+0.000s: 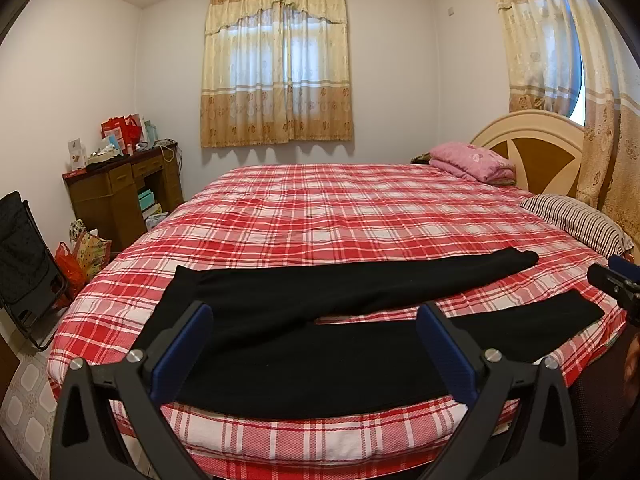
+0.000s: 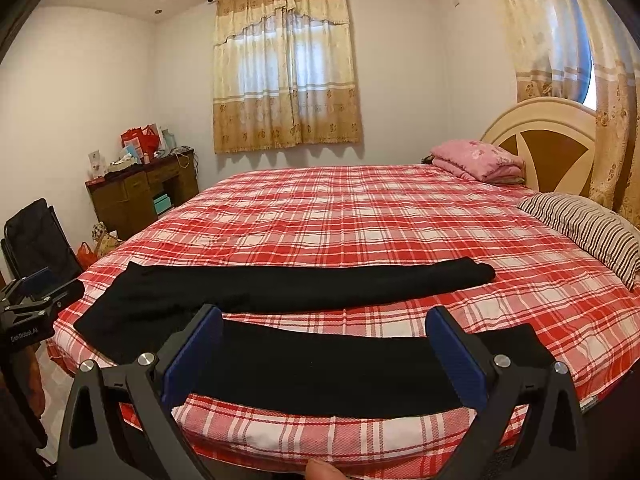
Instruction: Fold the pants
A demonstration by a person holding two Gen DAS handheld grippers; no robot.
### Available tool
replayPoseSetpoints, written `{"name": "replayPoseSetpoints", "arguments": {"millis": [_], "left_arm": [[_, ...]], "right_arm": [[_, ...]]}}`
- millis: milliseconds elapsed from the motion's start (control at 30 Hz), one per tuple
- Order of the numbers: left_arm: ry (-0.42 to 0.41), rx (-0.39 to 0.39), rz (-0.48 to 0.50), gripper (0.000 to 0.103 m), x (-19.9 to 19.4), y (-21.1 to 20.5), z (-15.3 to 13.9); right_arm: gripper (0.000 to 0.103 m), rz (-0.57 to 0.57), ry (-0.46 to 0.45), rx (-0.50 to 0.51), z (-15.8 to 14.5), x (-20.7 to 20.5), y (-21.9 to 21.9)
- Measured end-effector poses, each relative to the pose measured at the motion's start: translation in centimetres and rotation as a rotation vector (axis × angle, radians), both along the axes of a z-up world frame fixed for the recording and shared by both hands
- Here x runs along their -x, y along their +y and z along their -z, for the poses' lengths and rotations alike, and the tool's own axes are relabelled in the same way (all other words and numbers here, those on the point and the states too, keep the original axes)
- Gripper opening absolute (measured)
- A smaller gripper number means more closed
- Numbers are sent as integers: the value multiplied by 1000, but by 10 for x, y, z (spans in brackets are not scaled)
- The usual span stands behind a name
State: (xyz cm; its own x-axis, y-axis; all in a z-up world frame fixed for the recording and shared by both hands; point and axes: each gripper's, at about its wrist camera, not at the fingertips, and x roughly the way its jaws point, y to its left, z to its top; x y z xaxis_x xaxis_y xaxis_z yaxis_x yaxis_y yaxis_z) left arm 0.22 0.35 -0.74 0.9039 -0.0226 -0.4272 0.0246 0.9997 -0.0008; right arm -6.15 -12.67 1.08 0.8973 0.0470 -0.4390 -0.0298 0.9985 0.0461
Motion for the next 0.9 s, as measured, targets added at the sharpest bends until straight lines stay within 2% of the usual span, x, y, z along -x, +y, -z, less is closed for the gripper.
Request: {"name": "replayPoseSetpoints", "arguments": {"millis": [900], "left_arm": [[7,1,-2,103,0,1,6]], "right_arm": [[102,-4,14,5,7,-2,0]]}}
